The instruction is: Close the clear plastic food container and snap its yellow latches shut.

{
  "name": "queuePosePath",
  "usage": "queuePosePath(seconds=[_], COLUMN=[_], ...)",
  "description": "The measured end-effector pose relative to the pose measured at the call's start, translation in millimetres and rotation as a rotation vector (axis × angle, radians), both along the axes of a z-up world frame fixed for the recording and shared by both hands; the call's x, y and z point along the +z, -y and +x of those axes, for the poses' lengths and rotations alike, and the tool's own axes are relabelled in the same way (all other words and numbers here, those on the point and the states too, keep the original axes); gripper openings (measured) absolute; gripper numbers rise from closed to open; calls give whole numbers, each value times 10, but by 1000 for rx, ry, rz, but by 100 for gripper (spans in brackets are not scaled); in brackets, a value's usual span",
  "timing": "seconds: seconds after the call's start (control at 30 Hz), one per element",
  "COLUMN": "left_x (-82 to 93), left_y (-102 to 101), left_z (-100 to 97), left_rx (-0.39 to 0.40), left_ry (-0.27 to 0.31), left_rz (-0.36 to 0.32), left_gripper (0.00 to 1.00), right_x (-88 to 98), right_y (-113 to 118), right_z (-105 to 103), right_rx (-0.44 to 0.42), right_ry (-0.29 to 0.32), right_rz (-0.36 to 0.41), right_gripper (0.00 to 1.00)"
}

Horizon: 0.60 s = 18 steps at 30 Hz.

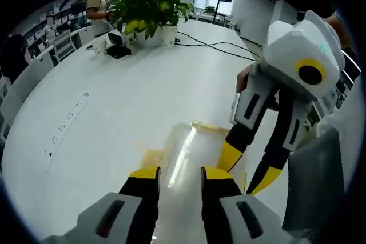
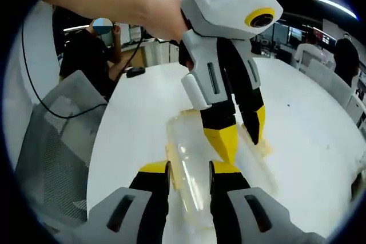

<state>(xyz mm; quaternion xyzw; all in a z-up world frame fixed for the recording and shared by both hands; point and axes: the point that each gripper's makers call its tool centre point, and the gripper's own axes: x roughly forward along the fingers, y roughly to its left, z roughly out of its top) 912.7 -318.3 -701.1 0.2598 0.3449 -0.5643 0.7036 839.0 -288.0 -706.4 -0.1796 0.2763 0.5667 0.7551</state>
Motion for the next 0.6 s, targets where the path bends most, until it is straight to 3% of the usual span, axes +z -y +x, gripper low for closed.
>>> queuePosePath(seconds=[0.27,0.6], left_x=[-28,-107], left_y=[9,7], left_z=[10,19], left_rx=[-39,-92], left_ry=[-50,-106], left_rz=[36,87], left_gripper=[32,33], right_x=[-2,-46], right_y=[3,10], right_z=[-1,-29], right_rx=[2,49], right_ry=[11,114], right_rz=[0,-63], right_gripper=[25,26])
